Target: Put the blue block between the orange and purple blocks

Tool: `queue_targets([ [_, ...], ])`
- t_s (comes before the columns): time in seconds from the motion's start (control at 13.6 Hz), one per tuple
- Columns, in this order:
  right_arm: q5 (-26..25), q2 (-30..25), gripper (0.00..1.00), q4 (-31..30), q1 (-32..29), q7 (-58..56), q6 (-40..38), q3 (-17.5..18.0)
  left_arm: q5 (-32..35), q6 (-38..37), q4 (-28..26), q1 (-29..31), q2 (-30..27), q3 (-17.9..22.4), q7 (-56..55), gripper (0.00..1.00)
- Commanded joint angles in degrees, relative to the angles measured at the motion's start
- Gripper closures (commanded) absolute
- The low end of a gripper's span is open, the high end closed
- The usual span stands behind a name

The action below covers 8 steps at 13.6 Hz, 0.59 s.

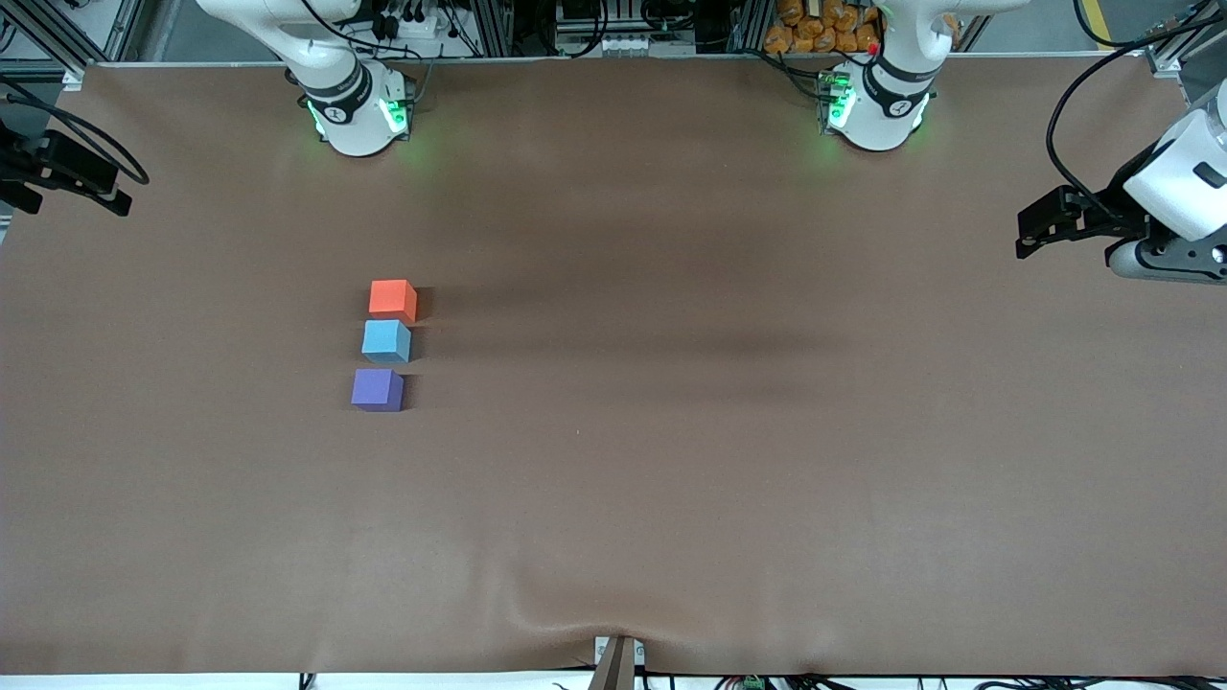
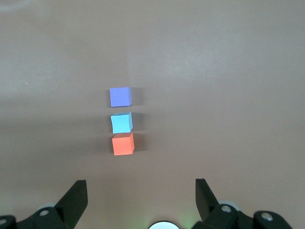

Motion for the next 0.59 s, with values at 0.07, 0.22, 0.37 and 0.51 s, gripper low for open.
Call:
queue_targets([
  [0.07,0.2,-0.4,0.0,-1.7,-1.5,-0.9,2.9,0.9,-1.1,0.2,0.1,0.4,-0.5,0.1,1.0,0.0],
  [0.22,0.0,-0.4,0.0,-1.7,-0.8,-0.8,3.1,2.4,-1.1,0.2,0.1,0.3,-0.5,0.0,1.0,0.0],
  [0.37,0.0,-0.1,0.0,-2.1,-0.9,-0.8,3.5,2.6,-1.1,0.2,0.1,0.3,-0.5,0.1,1.0,0.0],
  [0.51,-0.3,-0.1,0.0,-2.1,-0.4,-0.8,4.3,2.7,-1.1,0.2,0.1,0.3,-0.5,0.0,1.0,0.0],
])
